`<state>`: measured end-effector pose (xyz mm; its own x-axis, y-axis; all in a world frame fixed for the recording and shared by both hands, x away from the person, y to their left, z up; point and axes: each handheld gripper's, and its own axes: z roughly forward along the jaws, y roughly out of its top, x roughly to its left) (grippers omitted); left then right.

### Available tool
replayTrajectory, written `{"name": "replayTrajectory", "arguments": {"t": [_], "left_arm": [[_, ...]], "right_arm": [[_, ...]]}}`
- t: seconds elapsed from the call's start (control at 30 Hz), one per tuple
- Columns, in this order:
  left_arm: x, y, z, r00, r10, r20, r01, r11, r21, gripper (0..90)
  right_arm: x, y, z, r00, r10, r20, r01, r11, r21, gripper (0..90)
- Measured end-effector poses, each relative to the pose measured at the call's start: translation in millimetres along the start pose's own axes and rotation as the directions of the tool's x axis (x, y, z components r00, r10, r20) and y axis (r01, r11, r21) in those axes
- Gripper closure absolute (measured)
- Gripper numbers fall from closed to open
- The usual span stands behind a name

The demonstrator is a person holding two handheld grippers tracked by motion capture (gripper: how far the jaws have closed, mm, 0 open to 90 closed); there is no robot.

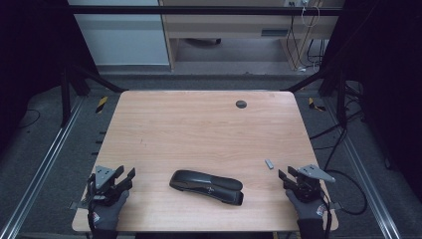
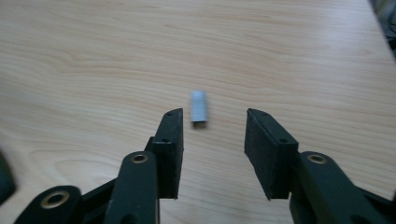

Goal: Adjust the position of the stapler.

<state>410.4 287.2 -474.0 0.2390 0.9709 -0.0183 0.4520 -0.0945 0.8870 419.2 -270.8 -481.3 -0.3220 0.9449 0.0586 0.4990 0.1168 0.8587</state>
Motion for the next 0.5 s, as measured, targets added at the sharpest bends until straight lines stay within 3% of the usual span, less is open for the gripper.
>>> {"name": "replayTrajectory", "arguments": {"t": [0.17,0.3,0.37,0.5], "left_arm": [[-6.9,-2.8,0.2,0.9997,0.015,0.021,-0.015,0.9998,0.014,62.2],[-9.6,-5.2,1.5,0.9991,0.028,0.032,-0.029,0.9989,0.036,68.6],[-11.1,-5.3,0.8,0.9988,0.036,0.033,-0.037,0.9988,0.033,71.6],[-12.6,-5.2,-1.2,0.9985,0.039,0.037,-0.04,0.9988,0.027,76.7]], "right_arm": [[20.2,3.9,-2.0,0.9964,-0.037,-0.076,0.036,0.999,-0.004,72.2],[35.4,4.3,-1.9,0.9887,-0.067,-0.135,0.067,0.998,-0.002,84.6],[42.5,3.8,-0.7,0.9812,-0.076,-0.178,0.077,0.997,0.001,89.9],[59.7,3.6,0.4,0.9645,-0.088,-0.249,0.095,0.995,0.016,90.0]]}}
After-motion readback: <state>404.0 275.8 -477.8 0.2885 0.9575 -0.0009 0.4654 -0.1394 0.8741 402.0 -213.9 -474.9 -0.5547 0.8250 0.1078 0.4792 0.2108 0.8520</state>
